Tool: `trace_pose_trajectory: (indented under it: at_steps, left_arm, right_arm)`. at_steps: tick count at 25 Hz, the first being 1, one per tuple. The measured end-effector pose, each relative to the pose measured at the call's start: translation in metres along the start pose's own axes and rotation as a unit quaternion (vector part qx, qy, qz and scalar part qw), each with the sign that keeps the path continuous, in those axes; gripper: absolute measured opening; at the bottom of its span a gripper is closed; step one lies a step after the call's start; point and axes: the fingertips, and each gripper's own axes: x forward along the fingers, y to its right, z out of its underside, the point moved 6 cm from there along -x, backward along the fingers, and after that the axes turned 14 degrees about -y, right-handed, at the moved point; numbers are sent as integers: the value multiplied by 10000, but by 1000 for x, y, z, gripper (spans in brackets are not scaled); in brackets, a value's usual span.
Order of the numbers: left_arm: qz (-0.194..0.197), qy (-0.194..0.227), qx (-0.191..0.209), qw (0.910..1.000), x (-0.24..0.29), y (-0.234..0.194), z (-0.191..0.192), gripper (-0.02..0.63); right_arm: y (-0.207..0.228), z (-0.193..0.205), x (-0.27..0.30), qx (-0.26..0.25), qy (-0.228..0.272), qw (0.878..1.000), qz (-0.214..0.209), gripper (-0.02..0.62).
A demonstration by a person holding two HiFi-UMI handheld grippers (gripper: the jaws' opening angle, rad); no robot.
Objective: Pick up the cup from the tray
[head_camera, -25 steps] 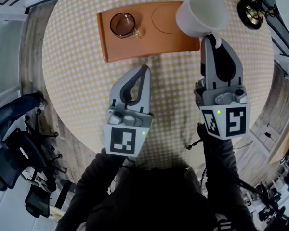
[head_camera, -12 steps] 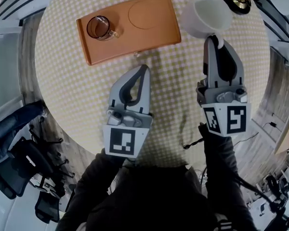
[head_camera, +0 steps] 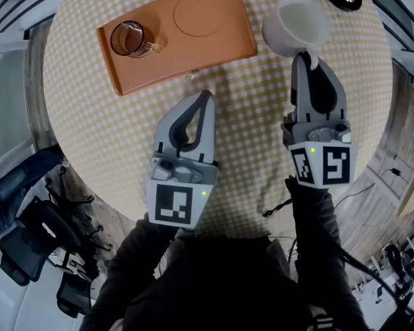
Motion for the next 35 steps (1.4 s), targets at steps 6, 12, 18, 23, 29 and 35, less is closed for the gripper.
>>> trace_pose_trajectory:
  at_steps: [6, 12, 18, 23, 29, 35]
  left_arm:
    - [-13, -14, -5, 10000, -5, -10, -2, 3]
    - [-8, -97, -27, 9999, -7, -12, 5, 3]
    - [6, -94, -45, 9999, -5, -13, 4, 3]
    - [-8, -38, -43, 10000, -17, -19, 7, 4]
    - [-19, 43, -5, 10000, -17, -6, -2, 3]
    - [-30, 122, 28, 9999, -36, -10, -2, 3]
  right_arm:
    - [-5, 11, 10, 10, -156, 9999, 32, 35]
    - [-9, 26, 10, -74, -305, 9995, 107, 35]
    - [-11, 35, 9, -180, -417, 9989, 148, 35]
    - [-24, 41, 6, -190, -506, 9984, 139, 37]
    - [-13, 45, 5, -170, -703, 9972, 166, 37]
    - [-25, 50, 2, -179, -808, 9965, 152, 37]
